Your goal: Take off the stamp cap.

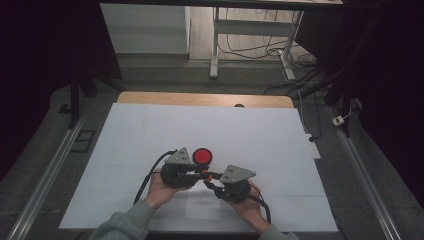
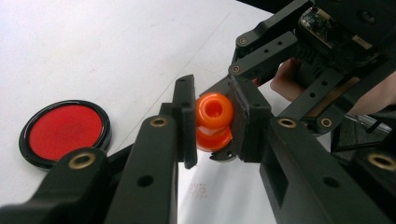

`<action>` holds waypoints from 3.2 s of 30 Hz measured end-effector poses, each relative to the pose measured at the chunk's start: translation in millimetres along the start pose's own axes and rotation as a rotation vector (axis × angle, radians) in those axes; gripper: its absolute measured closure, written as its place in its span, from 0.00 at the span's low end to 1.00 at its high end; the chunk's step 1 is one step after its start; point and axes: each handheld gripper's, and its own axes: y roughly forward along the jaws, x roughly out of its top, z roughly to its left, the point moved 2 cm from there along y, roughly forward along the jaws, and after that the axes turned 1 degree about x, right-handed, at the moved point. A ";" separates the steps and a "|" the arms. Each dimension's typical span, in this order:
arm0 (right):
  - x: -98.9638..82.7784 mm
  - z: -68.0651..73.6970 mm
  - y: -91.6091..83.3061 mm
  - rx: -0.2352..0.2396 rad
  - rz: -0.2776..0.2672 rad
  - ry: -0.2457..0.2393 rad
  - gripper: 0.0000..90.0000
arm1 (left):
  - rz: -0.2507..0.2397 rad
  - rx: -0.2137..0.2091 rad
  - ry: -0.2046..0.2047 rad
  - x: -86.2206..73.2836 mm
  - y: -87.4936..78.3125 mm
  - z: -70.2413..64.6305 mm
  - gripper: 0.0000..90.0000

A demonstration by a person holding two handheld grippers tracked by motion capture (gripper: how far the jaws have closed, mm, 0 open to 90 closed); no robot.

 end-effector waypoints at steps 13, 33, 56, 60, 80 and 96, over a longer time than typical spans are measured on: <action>-0.7 -0.3 -0.2 0.004 -0.015 0.019 0.73 | -0.005 -0.005 -0.006 0.3 -0.5 0.5 0.81; -6.6 -1.8 -2.1 0.014 0.000 0.029 0.72 | -0.073 0.007 -0.039 0.7 -20.9 10.8 0.81; -16.7 -15.7 -23.1 -0.049 -0.029 0.051 0.72 | -0.043 0.025 -0.040 -1.7 -21.2 13.2 0.81; -20.4 -19.5 -28.3 -0.064 -0.025 0.060 0.72 | -0.039 0.022 -0.043 -1.8 -20.6 13.7 0.81; -45.3 -38.9 -65.0 -0.135 -0.032 0.119 0.72 | -0.040 0.034 -0.041 -1.4 -21.7 14.1 0.81; -63.4 -51.5 -94.7 -0.194 -0.027 0.155 0.72 | -0.042 0.067 -0.029 2.1 -26.2 16.0 0.81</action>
